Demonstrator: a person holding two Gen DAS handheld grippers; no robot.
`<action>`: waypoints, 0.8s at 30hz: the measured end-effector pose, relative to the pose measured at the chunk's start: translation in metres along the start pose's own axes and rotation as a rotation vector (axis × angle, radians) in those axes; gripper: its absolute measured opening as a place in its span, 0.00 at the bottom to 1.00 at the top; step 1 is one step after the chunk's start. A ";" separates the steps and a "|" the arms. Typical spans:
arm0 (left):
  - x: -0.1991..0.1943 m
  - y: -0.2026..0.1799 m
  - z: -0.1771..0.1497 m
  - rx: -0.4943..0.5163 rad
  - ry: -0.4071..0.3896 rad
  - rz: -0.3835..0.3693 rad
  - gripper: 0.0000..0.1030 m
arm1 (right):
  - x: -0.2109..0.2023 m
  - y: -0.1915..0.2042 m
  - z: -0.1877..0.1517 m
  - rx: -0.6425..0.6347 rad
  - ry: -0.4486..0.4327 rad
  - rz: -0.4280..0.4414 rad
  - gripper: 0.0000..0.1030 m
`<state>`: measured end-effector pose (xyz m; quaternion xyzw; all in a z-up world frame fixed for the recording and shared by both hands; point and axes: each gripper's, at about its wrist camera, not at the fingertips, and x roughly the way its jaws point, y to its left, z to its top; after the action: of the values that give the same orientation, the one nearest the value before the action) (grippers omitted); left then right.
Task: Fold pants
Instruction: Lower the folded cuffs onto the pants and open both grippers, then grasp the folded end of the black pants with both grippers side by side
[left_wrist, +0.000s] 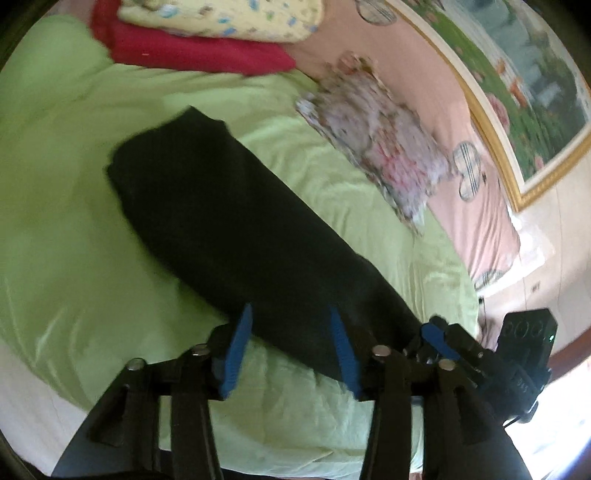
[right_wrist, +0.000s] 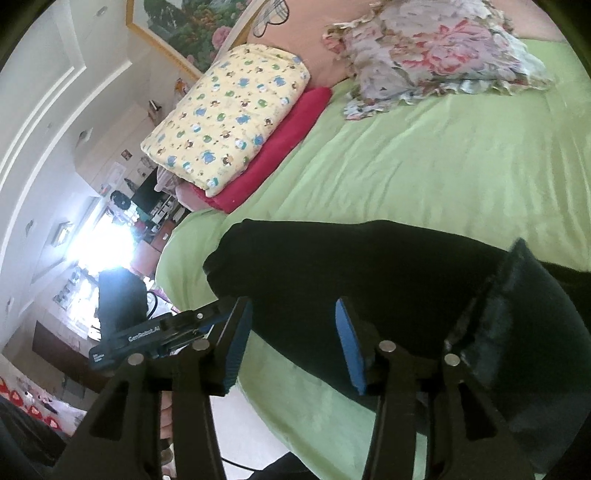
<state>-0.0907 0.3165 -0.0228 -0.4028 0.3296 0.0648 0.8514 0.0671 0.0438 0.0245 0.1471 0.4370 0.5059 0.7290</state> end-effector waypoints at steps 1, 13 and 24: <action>-0.002 0.001 0.000 -0.010 -0.009 0.003 0.46 | 0.003 0.002 0.002 -0.004 0.004 0.004 0.48; -0.020 0.061 0.013 -0.165 -0.063 0.094 0.49 | 0.047 0.019 0.025 -0.063 0.077 0.027 0.48; -0.004 0.085 0.037 -0.211 -0.054 0.123 0.49 | 0.117 0.047 0.072 -0.244 0.207 0.021 0.48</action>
<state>-0.1070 0.4010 -0.0576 -0.4672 0.3219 0.1623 0.8073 0.1074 0.1820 0.0397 0.0089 0.4436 0.5752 0.6872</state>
